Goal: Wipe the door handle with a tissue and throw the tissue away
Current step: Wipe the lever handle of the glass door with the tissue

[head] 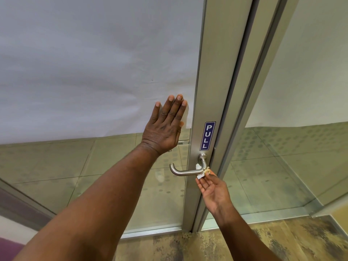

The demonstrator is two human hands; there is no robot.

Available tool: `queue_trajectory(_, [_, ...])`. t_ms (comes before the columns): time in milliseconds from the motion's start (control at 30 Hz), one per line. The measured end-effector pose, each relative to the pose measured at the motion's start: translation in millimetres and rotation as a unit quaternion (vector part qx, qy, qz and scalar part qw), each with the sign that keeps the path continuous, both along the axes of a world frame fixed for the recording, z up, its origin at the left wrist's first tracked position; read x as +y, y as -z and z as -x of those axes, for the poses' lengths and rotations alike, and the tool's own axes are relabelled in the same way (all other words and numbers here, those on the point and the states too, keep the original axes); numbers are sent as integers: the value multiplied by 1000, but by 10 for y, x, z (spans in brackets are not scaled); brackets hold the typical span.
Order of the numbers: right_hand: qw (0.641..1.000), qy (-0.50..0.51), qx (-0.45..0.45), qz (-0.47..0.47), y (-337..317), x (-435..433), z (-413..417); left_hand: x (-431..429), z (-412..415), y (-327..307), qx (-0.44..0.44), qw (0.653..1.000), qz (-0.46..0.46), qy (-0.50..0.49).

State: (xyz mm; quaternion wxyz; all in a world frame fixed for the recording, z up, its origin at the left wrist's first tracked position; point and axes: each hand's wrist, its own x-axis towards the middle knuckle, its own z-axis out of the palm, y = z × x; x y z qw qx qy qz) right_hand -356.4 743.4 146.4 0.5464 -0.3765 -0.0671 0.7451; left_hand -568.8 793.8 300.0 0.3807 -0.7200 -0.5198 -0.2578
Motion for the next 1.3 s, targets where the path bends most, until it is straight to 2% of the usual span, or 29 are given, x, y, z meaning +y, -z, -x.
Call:
queue_trajectory(533, [996,-72,36,-33,60,-232,594,-1,-1,-5,0,1000,0,3])
queue_trajectory(1033, [996,-27,88,-10,160,-130,1143,28,22,22,3,1000,-4,13])
queue_trajectory(1300, [988,-77,131,-11,77,-184,1252,33,24,28,7,1000,-3,8])
